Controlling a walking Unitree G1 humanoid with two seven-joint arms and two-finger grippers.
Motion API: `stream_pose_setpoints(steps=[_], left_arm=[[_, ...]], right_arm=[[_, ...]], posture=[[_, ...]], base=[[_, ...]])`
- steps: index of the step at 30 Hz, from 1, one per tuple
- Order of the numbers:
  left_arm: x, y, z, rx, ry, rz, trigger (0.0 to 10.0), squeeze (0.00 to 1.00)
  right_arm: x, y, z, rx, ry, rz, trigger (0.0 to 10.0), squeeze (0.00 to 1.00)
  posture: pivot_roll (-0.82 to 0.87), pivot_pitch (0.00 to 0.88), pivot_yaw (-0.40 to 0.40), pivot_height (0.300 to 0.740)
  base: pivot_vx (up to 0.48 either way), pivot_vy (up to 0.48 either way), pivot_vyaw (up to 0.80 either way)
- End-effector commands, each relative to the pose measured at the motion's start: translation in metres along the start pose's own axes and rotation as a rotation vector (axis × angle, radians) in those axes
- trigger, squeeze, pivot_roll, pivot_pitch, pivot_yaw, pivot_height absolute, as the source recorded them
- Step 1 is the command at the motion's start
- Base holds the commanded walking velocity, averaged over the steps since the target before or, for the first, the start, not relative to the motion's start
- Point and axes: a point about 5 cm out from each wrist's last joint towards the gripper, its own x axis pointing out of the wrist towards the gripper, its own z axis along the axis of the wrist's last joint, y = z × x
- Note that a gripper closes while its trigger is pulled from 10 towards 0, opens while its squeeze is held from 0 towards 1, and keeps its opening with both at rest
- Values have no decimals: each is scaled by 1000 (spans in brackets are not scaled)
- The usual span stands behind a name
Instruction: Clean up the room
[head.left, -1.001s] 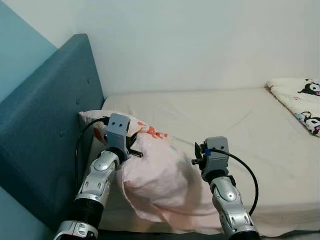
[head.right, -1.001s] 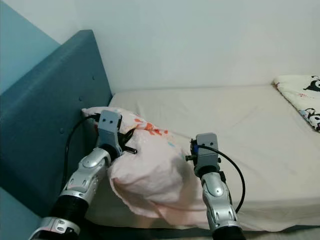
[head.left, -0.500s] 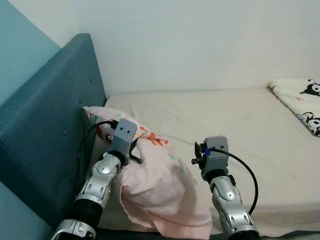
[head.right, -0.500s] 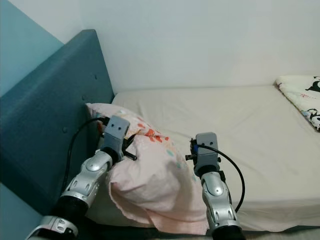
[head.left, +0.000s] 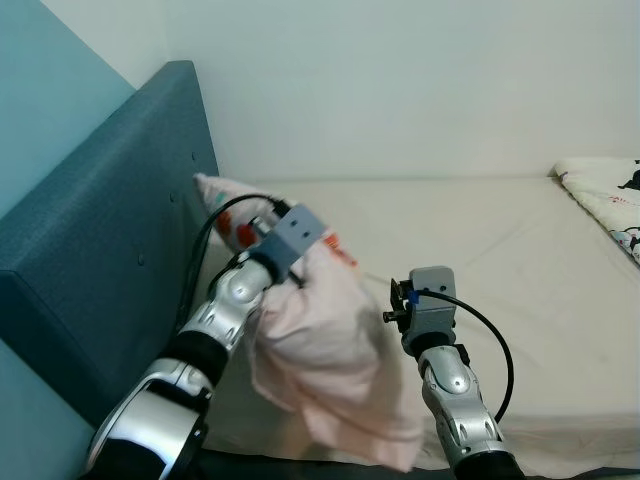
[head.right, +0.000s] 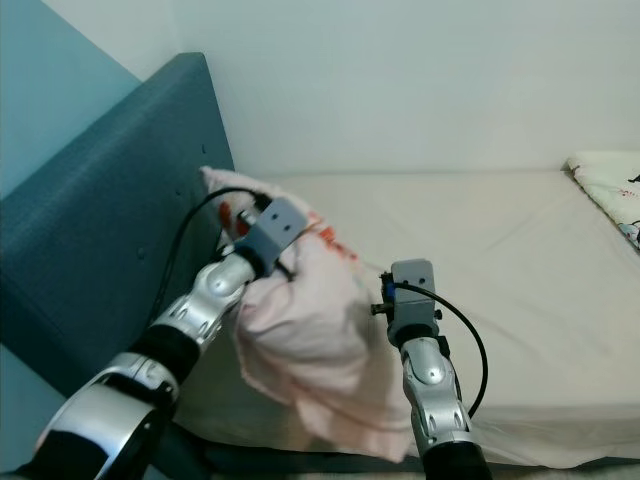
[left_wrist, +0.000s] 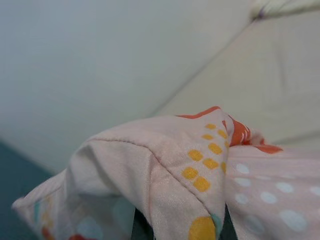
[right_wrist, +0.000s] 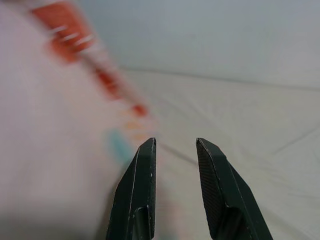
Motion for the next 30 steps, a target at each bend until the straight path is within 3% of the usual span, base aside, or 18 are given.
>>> stream_pose_setpoints(steps=[1, 2, 4, 9, 10, 14, 16, 18, 19, 23, 25, 30], left_arm=[[8, 8, 25, -9, -124, 24, 10000, 0], [19, 13, 46, -99, -183, 55, 10000, 0], [25, 18, 57, -136, -209, 78, 10000, 0], [28, 25, 56, -99, -184, 99, 10000, 0], [25, 29, 40, -46, -103, 121, 10000, 0], [23, 31, 31, -31, -59, 133, 10000, 0], [16, 33, 6, -24, 82, 177, 10000, 0], [14, 33, 0, -30, 122, 190, 10000, 0], [7, 32, -16, -45, 207, 221, 10000, 0], [5, 31, -22, -54, 235, 229, 10000, 0], [-7, 26, -43, -86, 330, 298, 10000, 0], [-19, 19, -59, -105, 392, 375, 10000, 0]], right_arm=[[0, 1, -3, -7, 16, 2, 10000, 0], [0, 2, -2, -10, 13, 5, 10000, 0], [1, 1, -2, -12, 12, 6, 10000, 0], [1, 1, -2, -17, 13, 13, 10000, 0], [2, 2, -2, -26, 14, 22, 10000, 0], [1, 3, -3, -28, 15, 26, 10000, 0], [0, 4, -4, -29, 23, 35, 10000, 0], [0, 4, -4, -29, 25, 38, 10000, 0], [-2, 4, -6, -29, 30, 43, 10000, 0], [-3, 4, -6, -28, 32, 44, 10000, 0], [-6, 2, -8, -30, 39, 43, 10000, 0], [-8, 2, -9, -33, 42, 42, 10000, 0]], posture=[[-40, 23, 34, 740], [-44, 26, 35, 740], [-43, 26, 31, 740], [-44, 29, 29, 740], [-47, 37, 29, 740], [-47, 37, 29, 740], [-52, 48, 29, 740], [-52, 48, 29, 740], [-56, 53, 30, 740], [-56, 53, 30, 740], [-64, 66, 30, 740], [-74, 76, 33, 740]], base=[[0, 0, 0], [0, 0, 0], [0, 0, 0], [0, 0, 0], [0, 0, 0], [0, 0, 0], [0, 0, 0], [0, 0, 0], [0, 0, 0], [0, 0, 0], [0, 0, 0], [0, 0, 0]])
